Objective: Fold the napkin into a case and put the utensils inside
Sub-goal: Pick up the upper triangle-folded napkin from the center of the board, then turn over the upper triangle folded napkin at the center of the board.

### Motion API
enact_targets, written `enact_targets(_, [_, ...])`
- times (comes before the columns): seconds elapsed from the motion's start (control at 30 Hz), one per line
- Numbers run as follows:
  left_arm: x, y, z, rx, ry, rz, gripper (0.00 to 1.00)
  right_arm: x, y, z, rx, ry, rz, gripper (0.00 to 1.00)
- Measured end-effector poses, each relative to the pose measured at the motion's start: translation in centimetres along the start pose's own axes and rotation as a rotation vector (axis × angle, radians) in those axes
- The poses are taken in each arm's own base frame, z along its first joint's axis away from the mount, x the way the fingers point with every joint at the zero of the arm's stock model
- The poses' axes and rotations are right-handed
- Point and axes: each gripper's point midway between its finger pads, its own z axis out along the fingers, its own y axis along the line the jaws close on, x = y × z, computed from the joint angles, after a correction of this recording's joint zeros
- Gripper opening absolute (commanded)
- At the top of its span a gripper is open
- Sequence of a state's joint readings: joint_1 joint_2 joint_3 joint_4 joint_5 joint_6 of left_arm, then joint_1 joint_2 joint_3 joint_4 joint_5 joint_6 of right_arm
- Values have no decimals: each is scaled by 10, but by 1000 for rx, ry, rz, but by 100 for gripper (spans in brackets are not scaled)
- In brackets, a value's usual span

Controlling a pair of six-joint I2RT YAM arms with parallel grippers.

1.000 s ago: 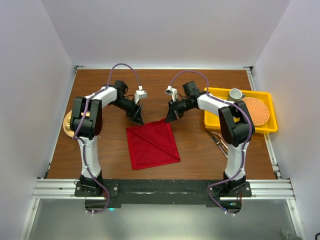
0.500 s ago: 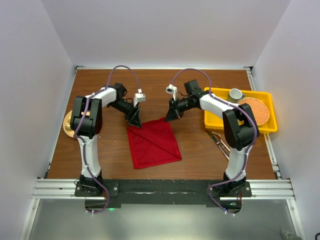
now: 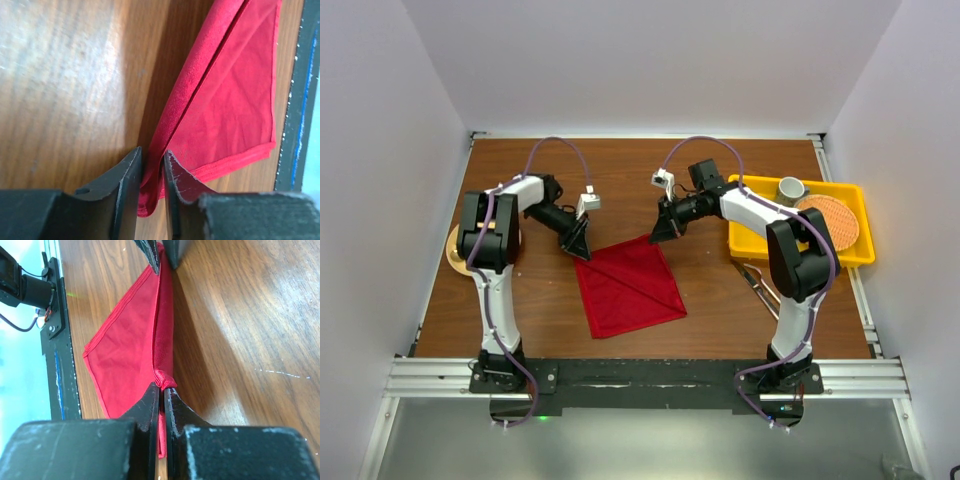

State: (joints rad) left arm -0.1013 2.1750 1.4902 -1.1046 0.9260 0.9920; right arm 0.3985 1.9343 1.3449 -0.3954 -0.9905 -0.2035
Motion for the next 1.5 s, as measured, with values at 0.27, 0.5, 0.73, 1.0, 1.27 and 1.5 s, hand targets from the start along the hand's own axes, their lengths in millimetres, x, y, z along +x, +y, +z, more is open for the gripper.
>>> enact_targets(0.27, [7, -4, -1, 15, 24, 5, 8, 0, 0, 0, 0, 0, 1, 0])
enact_targets(0.5, [9, -4, -1, 17, 27, 2, 0, 0, 0, 0, 2, -1, 1, 0])
enact_targets(0.73, [-13, -10, -19, -60, -1, 20, 0, -12, 3, -9, 47, -19, -48, 0])
enact_targets(1.0, [-77, -13, -73, -301, -92, 146, 0, -64, 7, -37, 185, -101, -289, 0])
enact_targets(1.27, [-163, 16, -146, -678, -237, 352, 0, -155, -7, -67, 372, -256, -699, 0])
enact_targets(1.5, [-198, 0, -193, -939, -317, 548, 0, -203, -7, -81, 465, -359, -1071, 0])
